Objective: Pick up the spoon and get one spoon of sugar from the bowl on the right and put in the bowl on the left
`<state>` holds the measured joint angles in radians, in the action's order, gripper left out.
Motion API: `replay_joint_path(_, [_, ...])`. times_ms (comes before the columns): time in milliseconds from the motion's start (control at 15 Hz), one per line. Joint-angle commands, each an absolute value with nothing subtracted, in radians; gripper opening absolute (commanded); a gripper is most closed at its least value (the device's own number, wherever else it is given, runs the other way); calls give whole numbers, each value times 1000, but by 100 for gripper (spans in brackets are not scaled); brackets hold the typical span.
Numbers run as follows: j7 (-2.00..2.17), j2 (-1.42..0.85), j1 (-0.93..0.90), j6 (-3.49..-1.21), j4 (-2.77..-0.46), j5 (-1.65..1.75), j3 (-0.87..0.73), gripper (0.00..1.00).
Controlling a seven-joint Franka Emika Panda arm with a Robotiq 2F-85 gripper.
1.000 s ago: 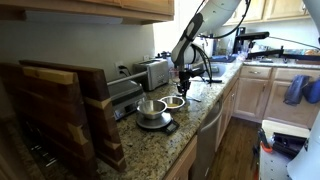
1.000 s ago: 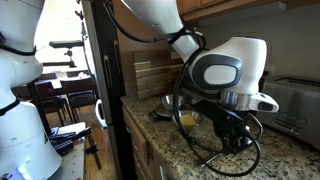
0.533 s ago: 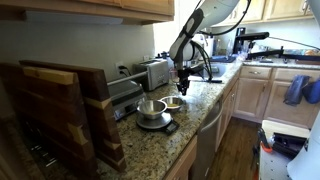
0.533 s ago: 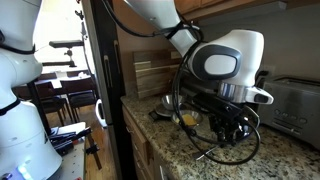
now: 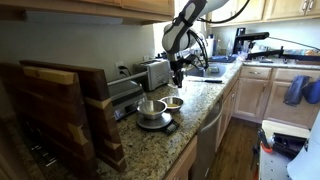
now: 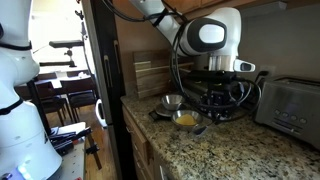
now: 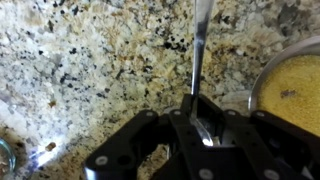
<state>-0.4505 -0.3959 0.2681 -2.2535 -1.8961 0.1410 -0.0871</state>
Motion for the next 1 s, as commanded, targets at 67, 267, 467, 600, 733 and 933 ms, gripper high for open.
replay_joint_path(67, [-448,-322,195,-2194,-1975,259,-97,7])
replay_joint_path(267, [-468,-325,162,-2135,-1985,311,-87,7])
replay_joint_path(467, [-492,-322,133,-2055,-1995,351,-75,7])
replay_joint_path(600, [-497,-320,113,-2012,-1997,377,-68,7])
replay_joint_path(733, [-505,-313,98,-1980,-2001,400,-57,7])
replay_joint_path(933, [-535,-294,86,-1952,-2016,417,-38,7])
